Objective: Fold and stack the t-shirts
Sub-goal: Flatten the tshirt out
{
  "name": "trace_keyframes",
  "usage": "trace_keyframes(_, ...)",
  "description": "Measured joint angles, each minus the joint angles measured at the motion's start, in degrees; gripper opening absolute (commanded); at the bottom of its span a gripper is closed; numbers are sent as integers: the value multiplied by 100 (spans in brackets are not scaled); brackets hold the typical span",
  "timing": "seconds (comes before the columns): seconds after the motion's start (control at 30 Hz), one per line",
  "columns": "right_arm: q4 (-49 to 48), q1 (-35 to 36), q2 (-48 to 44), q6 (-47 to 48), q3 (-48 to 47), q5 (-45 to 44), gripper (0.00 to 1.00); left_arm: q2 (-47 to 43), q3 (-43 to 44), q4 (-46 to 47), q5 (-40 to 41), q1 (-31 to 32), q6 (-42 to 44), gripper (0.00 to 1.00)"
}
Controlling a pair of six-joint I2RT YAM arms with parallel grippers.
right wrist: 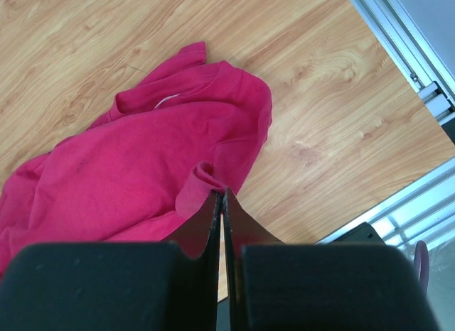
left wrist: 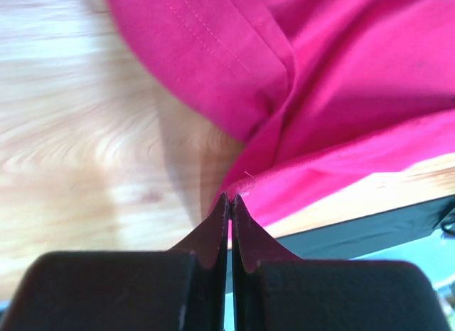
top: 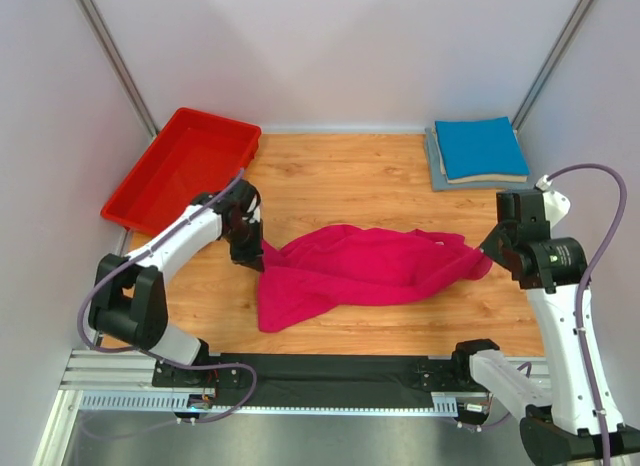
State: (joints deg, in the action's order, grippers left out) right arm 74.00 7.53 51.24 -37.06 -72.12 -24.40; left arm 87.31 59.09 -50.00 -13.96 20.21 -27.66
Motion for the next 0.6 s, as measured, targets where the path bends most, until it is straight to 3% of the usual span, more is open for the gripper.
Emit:
trace_keyframes(0.23,-94,0,586,83,-925,-140,0,-726,1705,-1045,1185,7,-529,0)
trace_keyframes(0.5,-365,-11,1458,81,-3630,-308,0,-1462,4725,-1438,2555,7,-1287,0)
trace_keyframes(0.6,-560,-11,1495,140,-4376,-291,0,-1665,5460,-1478,2822,7,-1449,0)
